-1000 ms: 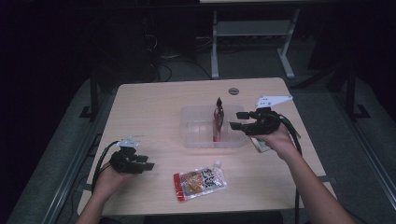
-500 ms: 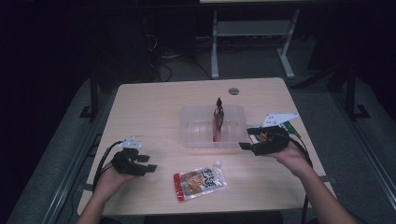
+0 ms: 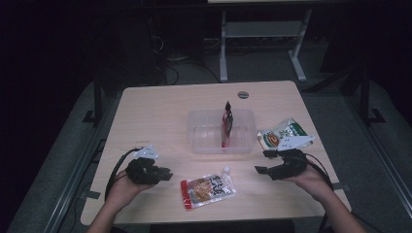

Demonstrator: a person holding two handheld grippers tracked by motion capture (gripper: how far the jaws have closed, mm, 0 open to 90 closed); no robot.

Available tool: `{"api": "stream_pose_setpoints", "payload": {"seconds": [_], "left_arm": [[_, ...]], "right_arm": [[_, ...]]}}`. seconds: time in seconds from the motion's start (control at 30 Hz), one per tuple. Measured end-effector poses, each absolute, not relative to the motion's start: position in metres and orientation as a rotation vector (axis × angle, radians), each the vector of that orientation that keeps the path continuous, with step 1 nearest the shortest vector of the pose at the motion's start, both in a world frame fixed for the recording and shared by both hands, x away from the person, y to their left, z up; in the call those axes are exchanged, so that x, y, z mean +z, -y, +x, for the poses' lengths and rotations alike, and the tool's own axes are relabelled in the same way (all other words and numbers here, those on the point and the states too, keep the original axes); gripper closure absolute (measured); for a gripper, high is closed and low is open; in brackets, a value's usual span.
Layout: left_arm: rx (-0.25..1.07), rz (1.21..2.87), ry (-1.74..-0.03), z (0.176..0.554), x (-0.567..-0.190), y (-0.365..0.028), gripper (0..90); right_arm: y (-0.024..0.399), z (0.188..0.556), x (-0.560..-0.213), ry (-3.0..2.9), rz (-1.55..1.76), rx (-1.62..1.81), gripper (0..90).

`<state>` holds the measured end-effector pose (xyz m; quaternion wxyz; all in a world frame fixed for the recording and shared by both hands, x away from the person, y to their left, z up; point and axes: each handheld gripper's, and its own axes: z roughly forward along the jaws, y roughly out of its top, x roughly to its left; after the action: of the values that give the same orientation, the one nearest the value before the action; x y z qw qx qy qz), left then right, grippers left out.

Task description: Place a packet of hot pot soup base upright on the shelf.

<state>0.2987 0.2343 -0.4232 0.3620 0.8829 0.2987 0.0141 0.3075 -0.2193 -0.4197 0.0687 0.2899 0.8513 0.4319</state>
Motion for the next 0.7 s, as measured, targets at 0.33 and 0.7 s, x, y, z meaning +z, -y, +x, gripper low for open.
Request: {"api": "stream_pose_setpoints", "payload": {"seconds": [0.33,0.7], "left_arm": [[-0.053,2.282,-0.637,0.282,-0.420,-0.198,89.8],[-0.140,2.347,-0.510,0.270,-0.436,-0.150,89.8]], "right_arm": [[0.216,0.306,-0.421,-2.568,0.872,1.305,27.9],[0.215,0.307,-0.423,-2.578,0.882,1.308,27.6]]}}
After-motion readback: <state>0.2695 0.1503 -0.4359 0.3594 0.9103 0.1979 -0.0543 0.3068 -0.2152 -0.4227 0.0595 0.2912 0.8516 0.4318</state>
